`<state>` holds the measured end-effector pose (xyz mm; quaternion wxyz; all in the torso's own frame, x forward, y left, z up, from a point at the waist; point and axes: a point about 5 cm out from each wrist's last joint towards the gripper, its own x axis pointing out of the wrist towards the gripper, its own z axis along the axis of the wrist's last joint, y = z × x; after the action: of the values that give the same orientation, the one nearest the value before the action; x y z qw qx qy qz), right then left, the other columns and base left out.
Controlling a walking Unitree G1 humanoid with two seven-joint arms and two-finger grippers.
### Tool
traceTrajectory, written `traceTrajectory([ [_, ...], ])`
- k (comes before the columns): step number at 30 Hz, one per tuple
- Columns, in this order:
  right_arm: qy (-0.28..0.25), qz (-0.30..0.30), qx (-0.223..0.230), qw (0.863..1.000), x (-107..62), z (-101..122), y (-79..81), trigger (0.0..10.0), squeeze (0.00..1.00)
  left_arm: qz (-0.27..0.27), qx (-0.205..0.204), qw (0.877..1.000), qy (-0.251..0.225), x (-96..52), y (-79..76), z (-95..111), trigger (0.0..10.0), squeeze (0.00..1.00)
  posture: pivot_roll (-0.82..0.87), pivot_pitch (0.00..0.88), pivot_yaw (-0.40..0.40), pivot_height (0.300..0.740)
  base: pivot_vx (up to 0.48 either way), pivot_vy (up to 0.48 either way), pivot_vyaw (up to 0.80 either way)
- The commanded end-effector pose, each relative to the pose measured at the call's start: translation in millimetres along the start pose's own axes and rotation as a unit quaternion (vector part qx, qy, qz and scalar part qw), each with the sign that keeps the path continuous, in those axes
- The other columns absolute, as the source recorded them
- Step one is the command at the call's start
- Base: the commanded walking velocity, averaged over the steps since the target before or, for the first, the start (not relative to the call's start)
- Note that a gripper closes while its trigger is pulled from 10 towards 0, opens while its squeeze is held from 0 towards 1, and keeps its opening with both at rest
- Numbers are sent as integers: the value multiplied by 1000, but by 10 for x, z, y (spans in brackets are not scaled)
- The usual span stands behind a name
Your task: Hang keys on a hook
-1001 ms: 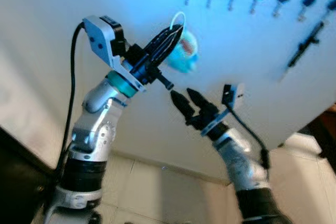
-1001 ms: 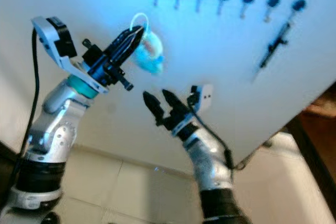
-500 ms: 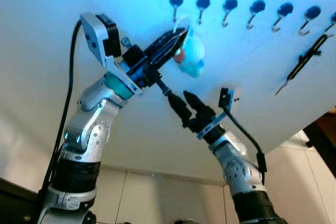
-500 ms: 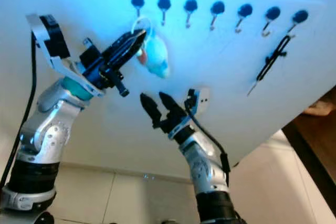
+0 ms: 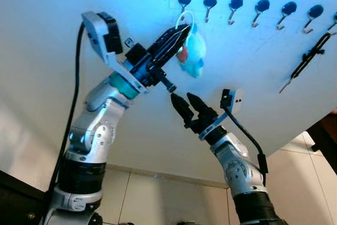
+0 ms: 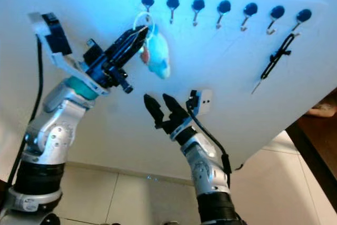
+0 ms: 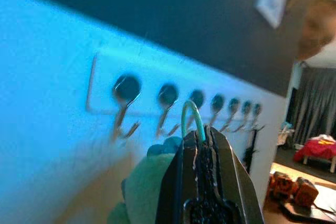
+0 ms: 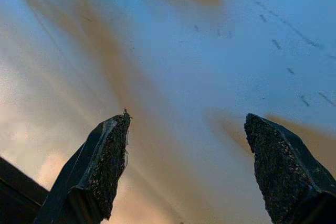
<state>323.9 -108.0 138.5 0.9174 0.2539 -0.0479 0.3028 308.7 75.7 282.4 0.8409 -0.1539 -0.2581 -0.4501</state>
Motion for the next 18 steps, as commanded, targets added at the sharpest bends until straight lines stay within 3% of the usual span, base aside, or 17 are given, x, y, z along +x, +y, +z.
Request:
traceTrajectory([
  [1,2,-17,1,1000,-20,-32,-41,10000,0,15,-10,1000,12,39,-7,-62,10000,0,-57,65,66,740,0,0,0],
  [18,0,-27,2,1000,-37,-44,-38,10000,0,45,-32,998,-10,86,56,4,10000,0,-61,71,76,740,0,0,0],
])
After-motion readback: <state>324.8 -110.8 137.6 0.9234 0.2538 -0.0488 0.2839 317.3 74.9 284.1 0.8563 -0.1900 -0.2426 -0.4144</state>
